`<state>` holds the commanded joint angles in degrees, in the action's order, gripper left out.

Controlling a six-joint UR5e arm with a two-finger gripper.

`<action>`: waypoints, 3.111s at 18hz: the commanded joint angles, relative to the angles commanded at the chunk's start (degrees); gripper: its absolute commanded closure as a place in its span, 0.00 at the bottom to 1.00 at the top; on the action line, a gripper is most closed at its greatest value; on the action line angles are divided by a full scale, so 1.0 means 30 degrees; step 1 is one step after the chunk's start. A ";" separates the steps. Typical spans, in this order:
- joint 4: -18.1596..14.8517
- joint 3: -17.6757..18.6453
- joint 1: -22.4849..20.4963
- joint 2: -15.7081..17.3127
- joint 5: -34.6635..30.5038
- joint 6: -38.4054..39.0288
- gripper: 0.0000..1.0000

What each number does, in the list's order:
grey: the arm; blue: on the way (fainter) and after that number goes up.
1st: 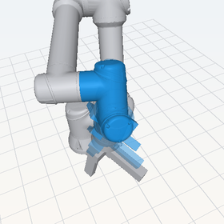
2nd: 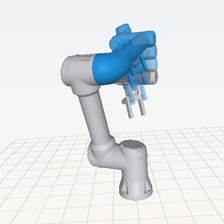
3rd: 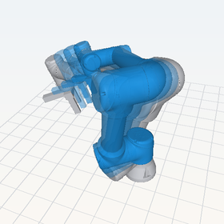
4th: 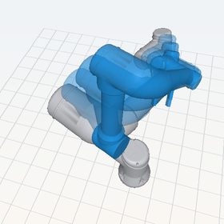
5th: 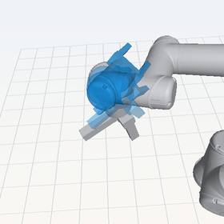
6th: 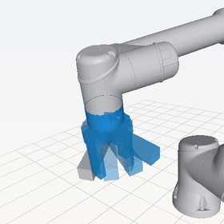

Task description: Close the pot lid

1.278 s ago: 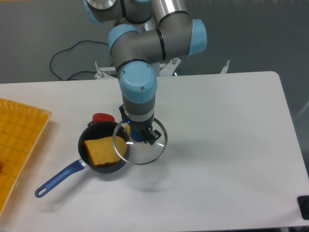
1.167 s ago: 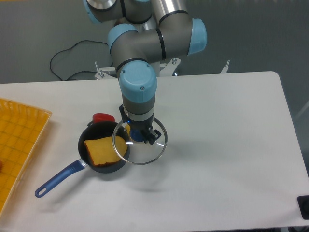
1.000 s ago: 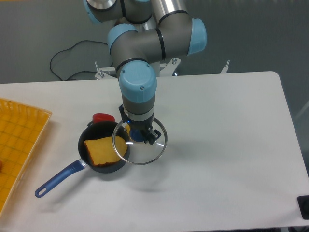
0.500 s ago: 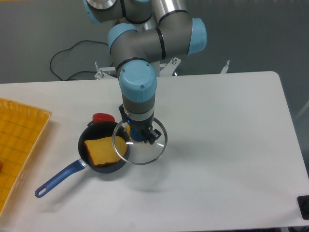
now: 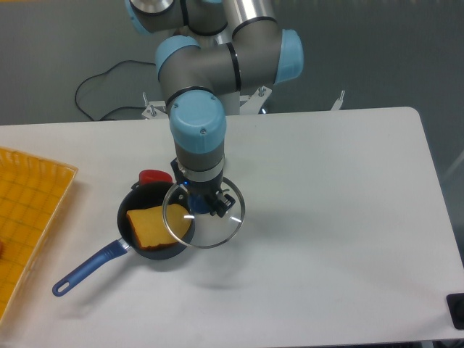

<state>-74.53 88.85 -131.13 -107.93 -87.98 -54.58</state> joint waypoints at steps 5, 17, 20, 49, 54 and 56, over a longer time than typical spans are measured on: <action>0.0117 0.0352 0.0760 0.0409 -0.0147 0.0644 0.63; 0.1491 0.1756 0.3075 0.0352 -0.1201 0.3516 0.63; 0.1787 0.1993 0.3194 0.0323 -0.1201 0.3545 0.63; 0.2051 0.1759 0.3339 -0.0438 -0.1114 0.4276 0.60; 0.2051 0.1700 0.3428 -0.0615 -0.1114 0.4746 0.61; 0.2051 0.1729 0.3428 -0.0615 -0.1114 0.4746 0.61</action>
<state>-68.38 94.04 -120.85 -109.78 -91.32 -40.34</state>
